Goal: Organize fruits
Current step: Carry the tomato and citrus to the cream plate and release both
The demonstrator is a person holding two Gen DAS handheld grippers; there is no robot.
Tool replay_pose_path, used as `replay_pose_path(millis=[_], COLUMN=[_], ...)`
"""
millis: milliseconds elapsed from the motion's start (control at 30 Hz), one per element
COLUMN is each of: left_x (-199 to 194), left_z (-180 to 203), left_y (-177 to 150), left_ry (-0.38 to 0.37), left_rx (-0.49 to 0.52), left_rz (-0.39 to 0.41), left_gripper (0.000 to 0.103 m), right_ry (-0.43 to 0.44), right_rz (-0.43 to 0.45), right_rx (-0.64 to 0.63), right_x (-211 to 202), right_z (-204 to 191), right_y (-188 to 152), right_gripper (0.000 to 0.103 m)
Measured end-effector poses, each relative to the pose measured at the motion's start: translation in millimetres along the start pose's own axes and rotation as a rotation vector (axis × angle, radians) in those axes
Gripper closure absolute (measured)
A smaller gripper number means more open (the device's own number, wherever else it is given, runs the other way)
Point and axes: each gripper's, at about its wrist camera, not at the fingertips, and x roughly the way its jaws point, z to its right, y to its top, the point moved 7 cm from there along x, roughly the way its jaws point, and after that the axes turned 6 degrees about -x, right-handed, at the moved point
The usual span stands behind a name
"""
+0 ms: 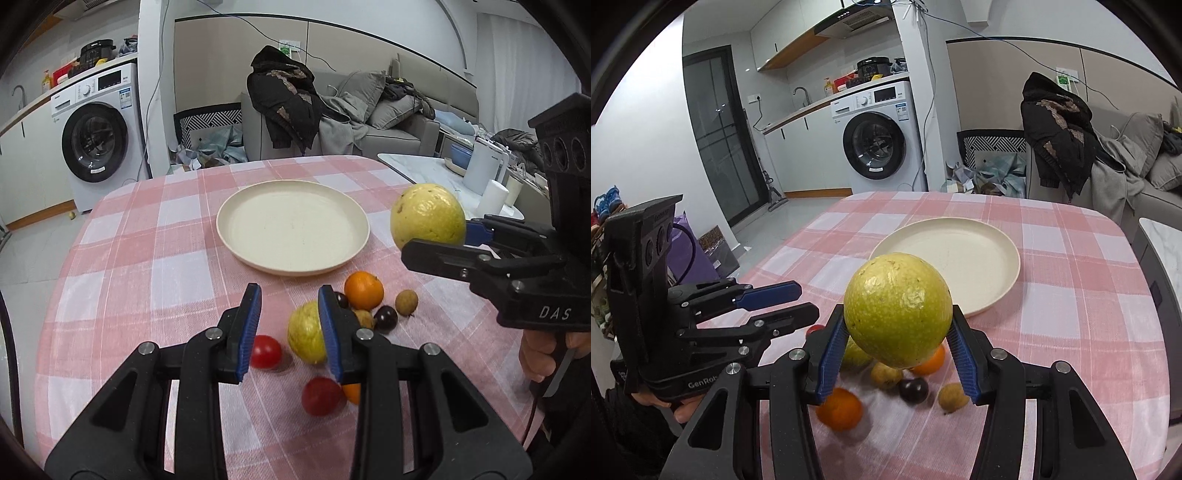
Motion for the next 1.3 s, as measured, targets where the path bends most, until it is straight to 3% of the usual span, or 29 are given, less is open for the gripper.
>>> replay_pose_path(millis=[400, 633, 733, 867, 967, 1067, 1200, 1300], left_x=[14, 26, 27, 29, 37, 46, 50, 50], left_z=[-38, -56, -53, -48, -48, -48, -41, -37], left_y=[-8, -36, -45, -56, -62, -62, -62, -60], left_ry=[0.043, 0.069, 0.044, 0.089, 0.08, 0.085, 0.051, 0.05], left_rx=[-0.051, -0.053, -0.043, 0.01, 0.007, 0.004, 0.019, 0.033], left_rz=[-0.038, -0.128, -0.154, -0.175, -0.211, -0.224, -0.232, -0.226], left_gripper=[0.072, 0.043, 0.041, 0.041, 0.041, 0.048, 0.075, 0.076], right_ry=[-0.02, -0.019, -0.018, -0.015, -0.014, -0.013, -0.013, -0.011], right_rz=[-0.012, -0.018, -0.02, -0.026, -0.031, -0.036, -0.041, -0.043], right_rx=[0.063, 0.069, 0.07, 0.068, 0.063, 0.06, 0.061, 0.064], right_x=[10, 11, 11, 13, 14, 16, 17, 17], right_z=[23, 25, 25, 24, 23, 22, 23, 23], right_y=[-6, -9, -11, -13, -14, -14, -15, -16], right_gripper=[0.049, 0.049, 0.049, 0.049, 0.049, 0.049, 0.049, 0.049])
